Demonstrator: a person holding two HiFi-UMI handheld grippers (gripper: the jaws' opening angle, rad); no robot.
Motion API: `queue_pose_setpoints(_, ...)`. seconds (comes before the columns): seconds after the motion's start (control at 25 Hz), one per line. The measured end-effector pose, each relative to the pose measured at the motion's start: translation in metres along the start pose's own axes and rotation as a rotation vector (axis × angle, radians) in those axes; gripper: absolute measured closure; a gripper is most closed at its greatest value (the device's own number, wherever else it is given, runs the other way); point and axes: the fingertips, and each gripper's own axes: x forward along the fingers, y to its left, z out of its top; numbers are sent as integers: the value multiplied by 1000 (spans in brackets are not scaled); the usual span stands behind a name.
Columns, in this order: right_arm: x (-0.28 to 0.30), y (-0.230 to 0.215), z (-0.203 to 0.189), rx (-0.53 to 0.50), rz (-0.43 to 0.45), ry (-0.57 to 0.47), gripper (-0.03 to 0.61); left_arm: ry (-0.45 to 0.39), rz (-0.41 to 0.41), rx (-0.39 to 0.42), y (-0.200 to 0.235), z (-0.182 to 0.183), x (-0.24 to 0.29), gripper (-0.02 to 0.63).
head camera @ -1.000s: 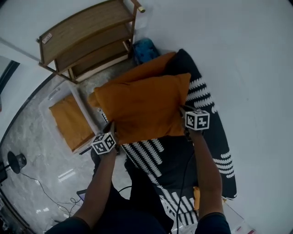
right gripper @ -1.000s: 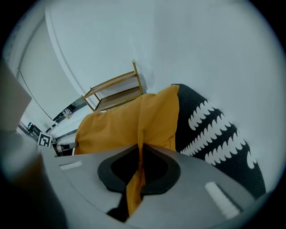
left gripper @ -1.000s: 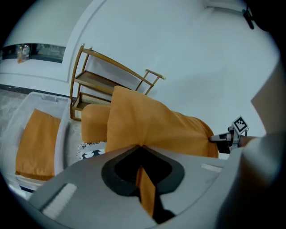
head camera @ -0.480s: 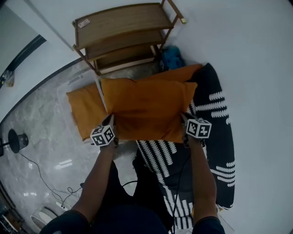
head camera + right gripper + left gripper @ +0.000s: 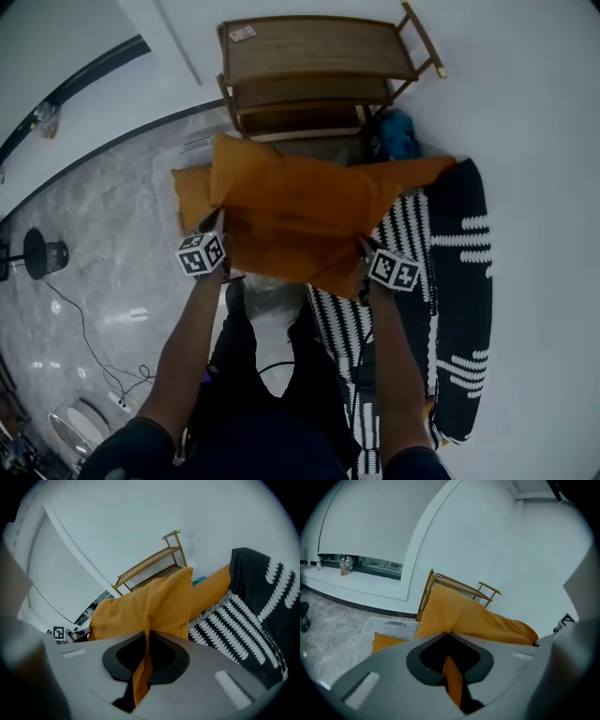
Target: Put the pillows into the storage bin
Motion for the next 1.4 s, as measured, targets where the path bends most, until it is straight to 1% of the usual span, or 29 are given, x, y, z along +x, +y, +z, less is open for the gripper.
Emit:
queue_pose_setpoints(0.2, 38, 49, -26, 70, 15, 1, 563, 9, 24, 59, 59, 26, -6, 606)
queue_pose_setpoints(0.32, 60, 78, -48, 137, 21, 3, 563, 8, 44, 76, 93, 43, -7, 606)
queue_pose_setpoints(0.44, 81, 104, -76, 232, 29, 2, 563, 11, 66, 83, 124, 58, -7, 606)
queue_pose_setpoints(0.52, 95, 121, -95, 300, 30, 2, 563, 18, 74, 103, 142, 67, -7, 606)
queue_pose_setpoints(0.68, 123, 154, -138, 439, 31, 19, 563, 51, 74, 181, 172, 85, 0, 606)
queue_pose_setpoints(0.84, 154, 188, -182, 581, 39, 64, 563, 86, 65, 283, 196, 102, 9, 606)
queue_pose_setpoints(0.96, 175, 217, -210, 673, 54, 110, 563, 101, 72, 322, 212, 113, 14, 604)
queue_pose_setpoints(1.08, 194, 241, -231, 711, 58, 159, 561, 123, 67, 355, 222, 122, 23, 604)
queue_pose_setpoints(1.24, 216, 267, -254, 776, 64, 225, 562, 169, 54, 437, 229, 128, 41, 604)
queue_pose_setpoints(1.4, 233, 296, -277, 791, 68, 312, 561, 202, 45, 500, 232, 130, 53, 604)
